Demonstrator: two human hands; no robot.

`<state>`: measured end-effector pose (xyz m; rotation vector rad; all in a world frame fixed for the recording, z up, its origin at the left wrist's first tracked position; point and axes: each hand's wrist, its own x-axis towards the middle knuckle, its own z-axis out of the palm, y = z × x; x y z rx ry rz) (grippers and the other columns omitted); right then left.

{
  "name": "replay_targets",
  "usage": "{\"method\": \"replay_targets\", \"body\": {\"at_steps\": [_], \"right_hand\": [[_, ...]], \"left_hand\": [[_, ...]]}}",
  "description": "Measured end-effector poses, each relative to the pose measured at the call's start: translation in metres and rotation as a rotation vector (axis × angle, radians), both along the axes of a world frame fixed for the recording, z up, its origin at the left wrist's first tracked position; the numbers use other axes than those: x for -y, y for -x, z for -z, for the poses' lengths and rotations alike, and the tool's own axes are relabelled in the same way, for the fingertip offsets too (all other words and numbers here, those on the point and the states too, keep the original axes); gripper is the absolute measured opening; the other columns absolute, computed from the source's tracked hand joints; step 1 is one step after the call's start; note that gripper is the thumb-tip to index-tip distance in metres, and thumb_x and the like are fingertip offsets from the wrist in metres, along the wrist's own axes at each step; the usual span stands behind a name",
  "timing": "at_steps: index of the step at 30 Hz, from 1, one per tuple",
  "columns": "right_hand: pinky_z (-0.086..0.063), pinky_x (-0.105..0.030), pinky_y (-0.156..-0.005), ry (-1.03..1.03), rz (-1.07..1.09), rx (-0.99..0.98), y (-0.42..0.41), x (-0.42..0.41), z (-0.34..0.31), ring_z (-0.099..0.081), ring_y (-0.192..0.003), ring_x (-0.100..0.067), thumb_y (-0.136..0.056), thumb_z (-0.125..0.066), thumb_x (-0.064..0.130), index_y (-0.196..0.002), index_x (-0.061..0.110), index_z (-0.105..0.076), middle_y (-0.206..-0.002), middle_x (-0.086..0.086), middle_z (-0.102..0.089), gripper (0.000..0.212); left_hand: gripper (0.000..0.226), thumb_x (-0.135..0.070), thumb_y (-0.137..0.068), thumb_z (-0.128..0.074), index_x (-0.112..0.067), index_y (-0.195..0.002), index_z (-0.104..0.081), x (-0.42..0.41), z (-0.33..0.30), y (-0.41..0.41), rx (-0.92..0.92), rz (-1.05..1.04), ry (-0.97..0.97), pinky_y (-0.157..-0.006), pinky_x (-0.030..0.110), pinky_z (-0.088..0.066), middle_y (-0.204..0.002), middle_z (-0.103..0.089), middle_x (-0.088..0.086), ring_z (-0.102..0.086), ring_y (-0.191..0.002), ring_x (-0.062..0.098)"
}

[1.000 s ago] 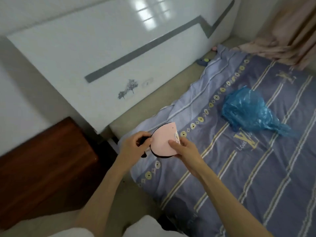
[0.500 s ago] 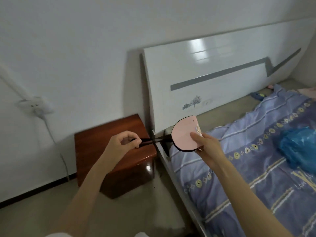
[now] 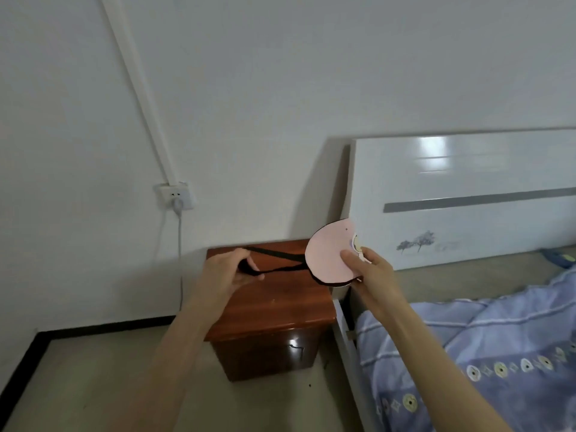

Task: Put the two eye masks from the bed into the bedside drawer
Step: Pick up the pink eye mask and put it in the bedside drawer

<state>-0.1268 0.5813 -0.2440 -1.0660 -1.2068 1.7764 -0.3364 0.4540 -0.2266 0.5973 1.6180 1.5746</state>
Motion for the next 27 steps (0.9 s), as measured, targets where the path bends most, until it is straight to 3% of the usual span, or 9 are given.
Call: {"method": "replay_targets", "body": {"at_steps": [4, 6, 9, 11, 14, 17, 19, 21, 27], "right_hand": [[-0.055, -0.02, -0.055, -0.108, -0.049, 0.021, 0.004, 0.005, -0.006, -0.071, -0.069, -0.009, -0.079, -0.068, 0.017, -0.084, 0.023, -0.07, -0.073, 0.009, -0.076, 0.007], [-0.056, -0.022, -0.059, -0.176, -0.068, 0.049, 0.003, 0.007, -0.009, -0.07, -0.07, -0.008, -0.079, -0.068, 0.019, -0.081, 0.024, -0.07, -0.075, 0.008, -0.074, 0.006], [-0.058, -0.033, -0.074, -0.228, -0.107, 0.059, 0.0, 0.009, -0.013, -0.069, -0.081, -0.015, -0.078, -0.068, 0.021, -0.083, 0.025, -0.071, -0.083, 0.005, -0.074, 0.007], [-0.054, -0.041, -0.083, -0.268, -0.134, 0.081, -0.001, 0.01, -0.018, -0.066, -0.091, -0.024, -0.079, -0.068, 0.021, -0.085, 0.026, -0.071, -0.093, -0.004, -0.072, 0.008], [-0.052, -0.037, -0.077, -0.334, -0.165, 0.112, -0.003, 0.01, -0.026, -0.063, -0.088, -0.022, -0.079, -0.067, 0.021, -0.087, 0.024, -0.071, -0.089, -0.003, -0.069, 0.009], [-0.049, -0.028, -0.074, -0.381, -0.225, 0.155, -0.007, 0.011, -0.029, -0.062, -0.088, -0.018, -0.08, -0.067, 0.022, -0.089, 0.026, -0.07, -0.089, 0.002, -0.068, 0.01], [-0.051, -0.03, -0.075, -0.405, -0.271, 0.2, -0.01, 0.011, -0.03, -0.063, -0.092, -0.02, -0.081, -0.067, 0.021, -0.088, 0.03, -0.069, -0.092, 0.0, -0.068, 0.012], [-0.052, -0.034, -0.078, -0.417, -0.303, 0.235, -0.012, 0.011, -0.031, -0.064, -0.091, -0.022, -0.08, -0.067, 0.02, -0.086, 0.032, -0.069, -0.093, -0.003, -0.069, 0.014], [-0.052, -0.035, -0.075, -0.487, -0.366, 0.326, -0.017, 0.006, -0.037, -0.065, -0.085, -0.021, -0.079, -0.068, 0.021, -0.081, 0.036, -0.07, -0.086, -0.001, -0.069, 0.015]], "left_hand": [[0.02, -0.013, -0.073, -0.051, -0.011, -0.054, -0.058, 0.004, -0.014, -0.008, 0.496, 0.072, -0.3, -0.062, 0.026, -0.054, -0.056, -0.058, 0.002, -0.057, -0.063, 0.016], [0.021, -0.013, -0.078, -0.048, -0.005, -0.078, -0.067, 0.003, -0.021, -0.012, 0.586, 0.07, -0.373, -0.065, 0.03, -0.058, -0.071, -0.07, 0.007, -0.066, -0.072, 0.02], [0.031, 0.002, -0.087, -0.033, -0.003, -0.105, -0.059, -0.004, -0.029, -0.017, 0.419, 0.099, -0.38, -0.069, 0.029, -0.059, -0.105, -0.069, 0.011, -0.069, -0.091, 0.025], [0.032, 0.008, -0.088, -0.034, -0.004, -0.106, -0.057, -0.008, -0.032, -0.021, 0.191, 0.077, -0.292, -0.063, 0.025, -0.058, -0.11, -0.063, 0.01, -0.071, -0.084, 0.024], [0.026, 0.007, -0.084, -0.051, -0.002, -0.106, -0.062, -0.017, -0.033, -0.029, -0.071, 0.083, -0.186, -0.055, 0.023, -0.056, -0.099, -0.064, 0.008, -0.07, -0.066, 0.017], [0.026, -0.003, -0.079, -0.065, -0.027, -0.087, -0.069, -0.026, -0.035, -0.039, -0.263, 0.154, -0.109, -0.063, 0.014, -0.054, -0.092, -0.068, -0.012, -0.068, -0.078, 0.002], [0.027, -0.007, -0.078, -0.066, -0.033, -0.086, -0.069, -0.03, -0.038, -0.045, -0.394, 0.232, -0.079, -0.065, 0.004, -0.047, -0.082, -0.069, -0.024, -0.065, -0.078, -0.008], [0.031, -0.006, -0.078, -0.065, -0.037, -0.079, -0.069, -0.032, -0.038, -0.05, -0.443, 0.29, -0.062, -0.063, 0.002, -0.045, -0.072, -0.069, -0.026, -0.064, -0.074, -0.01], [0.018, -0.011, -0.078, -0.066, -0.028, -0.084, -0.068, -0.034, -0.04, -0.053, -0.476, 0.375, -0.04, -0.065, 0.002, -0.045, -0.085, -0.071, -0.013, -0.065, -0.079, -0.005]]}}
